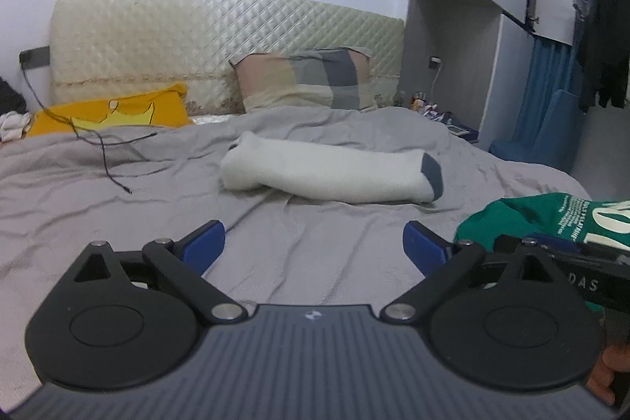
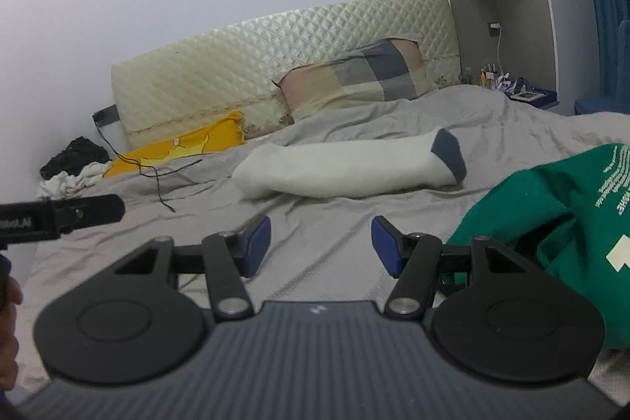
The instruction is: Fold large clothes
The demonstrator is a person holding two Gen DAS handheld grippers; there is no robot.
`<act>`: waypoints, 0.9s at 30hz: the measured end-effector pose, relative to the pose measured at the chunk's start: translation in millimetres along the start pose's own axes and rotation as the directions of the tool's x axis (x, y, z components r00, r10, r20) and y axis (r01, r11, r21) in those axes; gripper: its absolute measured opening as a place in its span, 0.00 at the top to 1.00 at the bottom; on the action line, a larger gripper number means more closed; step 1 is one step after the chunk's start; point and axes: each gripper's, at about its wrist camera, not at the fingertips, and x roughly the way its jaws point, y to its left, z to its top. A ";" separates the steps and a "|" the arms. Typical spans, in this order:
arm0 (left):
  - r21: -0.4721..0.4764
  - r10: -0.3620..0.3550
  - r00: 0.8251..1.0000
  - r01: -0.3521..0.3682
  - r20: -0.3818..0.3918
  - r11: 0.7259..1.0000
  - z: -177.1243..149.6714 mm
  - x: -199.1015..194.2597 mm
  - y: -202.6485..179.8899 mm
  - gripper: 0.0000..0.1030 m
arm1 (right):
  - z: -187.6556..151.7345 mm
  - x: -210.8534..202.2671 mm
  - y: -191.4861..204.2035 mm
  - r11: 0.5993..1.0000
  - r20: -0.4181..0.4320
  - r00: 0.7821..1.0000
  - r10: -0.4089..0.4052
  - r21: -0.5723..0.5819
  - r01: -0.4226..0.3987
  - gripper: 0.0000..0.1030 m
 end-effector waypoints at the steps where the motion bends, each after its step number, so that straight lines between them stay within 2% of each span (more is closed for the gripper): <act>1: 0.000 0.002 1.000 -0.002 -0.001 1.000 -0.9 1.4 0.6 0.04 | -1.6 0.6 0.0 1.000 -0.001 1.000 -0.004 -0.005 0.004 0.41; 9: 0.010 0.032 0.999 -0.031 -0.003 0.999 -2.6 4.8 4.5 0.04 | -10.0 9.3 4.3 0.999 -0.023 1.000 -0.015 -0.041 0.014 0.41; 27: 0.015 0.050 0.999 -0.050 -0.010 0.999 -8.9 8.8 -1.1 0.04 | -12.0 12.5 4.9 0.998 -0.031 0.998 -0.049 -0.025 0.049 0.41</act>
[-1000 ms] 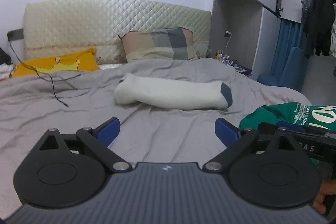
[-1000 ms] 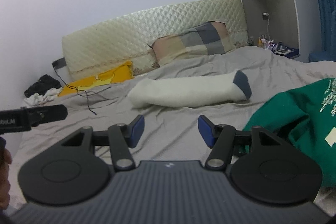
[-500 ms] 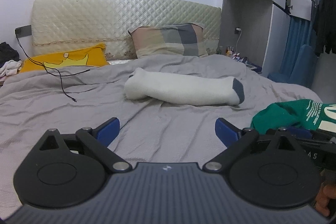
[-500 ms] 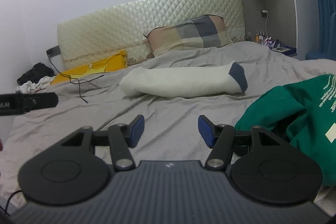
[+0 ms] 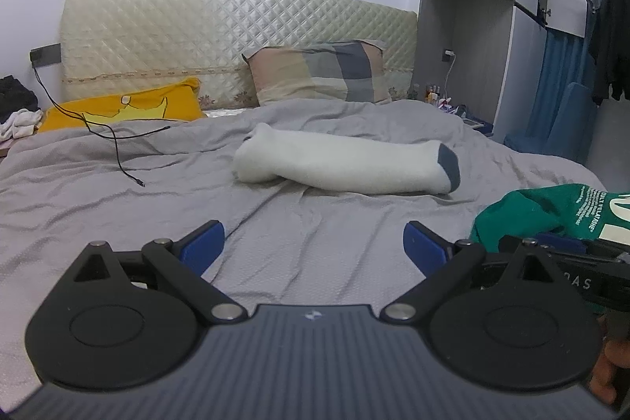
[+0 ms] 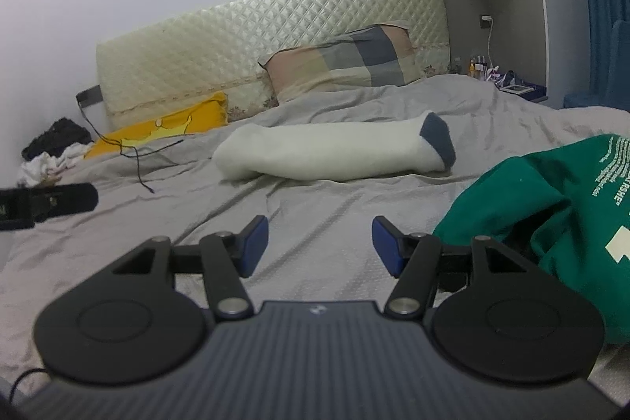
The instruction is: Fold large clothes
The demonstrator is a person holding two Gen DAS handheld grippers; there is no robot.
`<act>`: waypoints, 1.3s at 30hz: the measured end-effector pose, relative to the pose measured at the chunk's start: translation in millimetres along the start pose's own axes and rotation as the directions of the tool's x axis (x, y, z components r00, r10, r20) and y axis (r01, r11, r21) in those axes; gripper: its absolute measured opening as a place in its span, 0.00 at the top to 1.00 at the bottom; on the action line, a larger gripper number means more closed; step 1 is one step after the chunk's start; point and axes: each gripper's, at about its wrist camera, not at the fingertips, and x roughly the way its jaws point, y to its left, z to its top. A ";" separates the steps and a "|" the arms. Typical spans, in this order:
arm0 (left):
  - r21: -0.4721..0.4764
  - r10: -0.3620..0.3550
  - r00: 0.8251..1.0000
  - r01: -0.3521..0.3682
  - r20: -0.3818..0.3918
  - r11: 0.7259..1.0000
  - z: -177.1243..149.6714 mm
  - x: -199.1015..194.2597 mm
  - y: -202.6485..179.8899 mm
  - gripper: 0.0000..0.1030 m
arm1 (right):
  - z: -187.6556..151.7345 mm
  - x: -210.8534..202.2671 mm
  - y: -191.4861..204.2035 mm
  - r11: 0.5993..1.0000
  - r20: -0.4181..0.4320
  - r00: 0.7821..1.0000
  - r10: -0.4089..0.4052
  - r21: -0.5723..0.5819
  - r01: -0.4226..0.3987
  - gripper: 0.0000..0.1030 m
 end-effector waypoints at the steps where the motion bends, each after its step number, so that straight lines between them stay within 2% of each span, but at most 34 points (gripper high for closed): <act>1: 0.000 0.002 1.000 -0.002 0.001 1.000 -0.1 -0.4 -0.3 0.04 | 0.0 -0.1 -0.2 1.000 0.000 1.000 0.001 0.000 -0.001 0.41; 7: -0.001 0.008 1.000 -0.008 0.003 1.000 -3.8 -1.7 0.3 0.02 | 0.6 -1.5 -2.0 1.000 0.005 1.000 -0.001 0.004 0.001 0.41; 12: 0.002 0.009 1.000 -0.009 -0.004 1.000 -9.0 -1.7 -0.7 0.01 | -0.8 -6.2 4.2 0.999 0.032 0.999 -0.026 -0.037 0.027 0.39; 14: 0.000 0.009 1.000 -0.009 -0.001 1.000 -9.7 -2.4 -0.4 0.00 | -0.8 -8.4 4.7 0.999 0.051 0.998 -0.027 -0.039 0.029 0.15; 15: -0.002 0.011 1.000 -0.011 0.002 1.000 -10.2 -2.8 -0.4 0.00 | -0.7 -9.1 4.2 0.999 0.062 0.998 -0.031 -0.037 0.033 0.12; 16: -0.004 0.014 1.000 -0.014 0.003 1.000 -10.7 -3.6 -0.8 0.00 | -1.0 -9.2 4.0 0.998 0.064 0.997 -0.044 -0.038 0.047 0.03; 17: -0.006 0.015 1.000 -0.015 0.004 1.000 -10.8 -4.1 -0.8 0.00 | -1.1 -9.0 4.2 0.998 0.064 0.996 -0.055 -0.038 0.058 0.00; 29: -0.048 0.028 0.999 -0.028 -0.015 0.998 -9.3 -5.7 5.2 0.00 | -0.8 -5.7 6.1 0.997 0.046 0.997 -0.058 -0.055 0.061 0.00; 32: -0.060 0.049 0.999 -0.050 -0.016 0.997 -9.8 -6.3 8.3 0.00 | -1.4 -5.7 7.1 0.996 0.045 0.997 -0.059 -0.056 0.062 0.00; 39: -0.077 0.039 0.999 -0.040 -0.019 0.996 -12.4 -7.8 12.3 0.00 | -1.8 -5.2 6.3 0.997 0.041 0.998 -0.056 -0.057 0.059 0.00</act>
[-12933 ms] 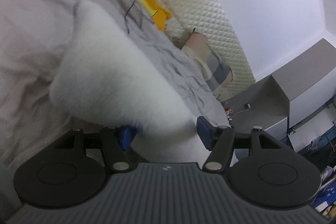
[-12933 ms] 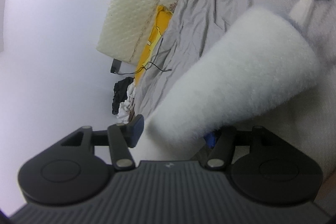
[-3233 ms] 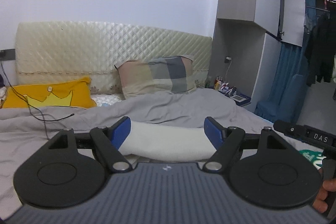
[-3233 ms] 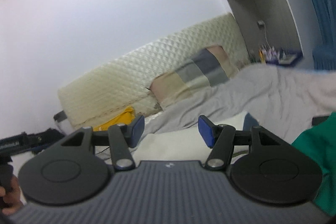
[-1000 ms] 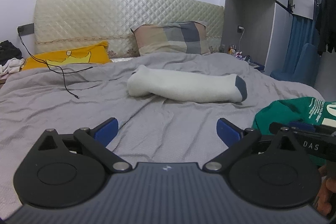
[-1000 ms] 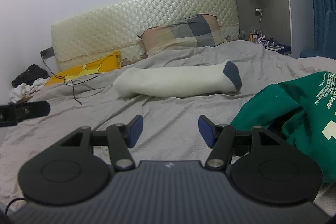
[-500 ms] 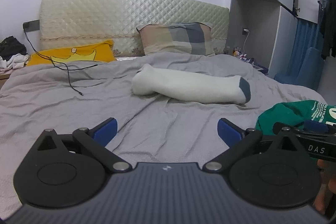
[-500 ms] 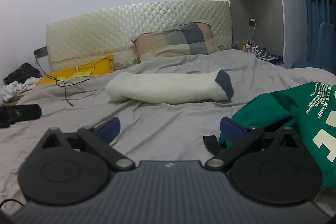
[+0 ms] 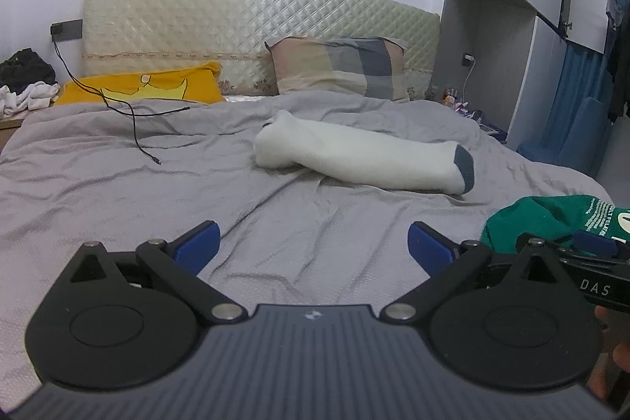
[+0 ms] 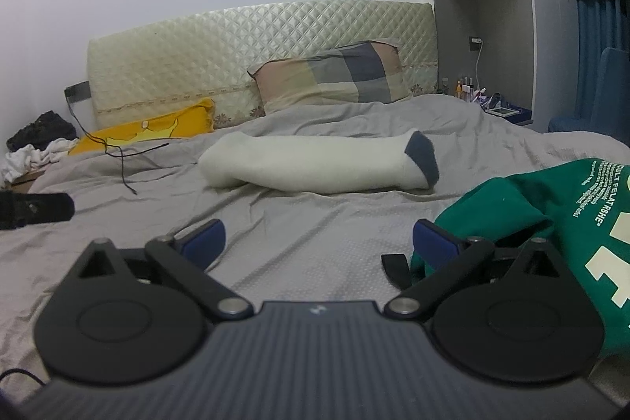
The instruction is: Fold large clothes
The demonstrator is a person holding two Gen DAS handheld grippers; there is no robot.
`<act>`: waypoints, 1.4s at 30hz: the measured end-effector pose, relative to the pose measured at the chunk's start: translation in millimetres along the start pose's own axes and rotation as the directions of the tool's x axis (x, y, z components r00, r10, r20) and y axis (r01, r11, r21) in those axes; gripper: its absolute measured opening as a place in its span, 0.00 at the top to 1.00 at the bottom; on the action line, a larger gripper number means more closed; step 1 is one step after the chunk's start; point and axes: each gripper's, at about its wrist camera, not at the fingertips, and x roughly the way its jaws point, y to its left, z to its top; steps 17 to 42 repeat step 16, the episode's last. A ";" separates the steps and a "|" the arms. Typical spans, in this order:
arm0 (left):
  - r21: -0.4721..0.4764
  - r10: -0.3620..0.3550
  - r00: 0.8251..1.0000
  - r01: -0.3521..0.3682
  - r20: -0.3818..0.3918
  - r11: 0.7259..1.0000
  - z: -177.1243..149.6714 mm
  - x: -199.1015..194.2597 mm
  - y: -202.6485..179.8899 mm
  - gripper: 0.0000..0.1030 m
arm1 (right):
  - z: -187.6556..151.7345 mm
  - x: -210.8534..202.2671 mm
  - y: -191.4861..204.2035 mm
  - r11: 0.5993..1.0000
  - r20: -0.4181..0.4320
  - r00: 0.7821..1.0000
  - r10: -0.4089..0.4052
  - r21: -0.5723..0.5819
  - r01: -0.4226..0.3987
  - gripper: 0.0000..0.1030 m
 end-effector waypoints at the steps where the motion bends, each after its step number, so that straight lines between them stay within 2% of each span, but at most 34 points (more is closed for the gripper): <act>1: 0.003 0.001 1.000 -0.001 0.002 1.000 -0.4 -0.6 -0.5 0.00 | 0.2 0.1 -0.6 1.000 -0.002 1.000 0.000 0.001 0.000 0.00; 42: 0.022 -0.006 1.000 0.006 0.000 1.000 -2.2 -2.7 -5.5 0.00 | 1.1 -0.2 -2.4 1.000 -0.003 1.000 0.000 0.006 0.000 0.00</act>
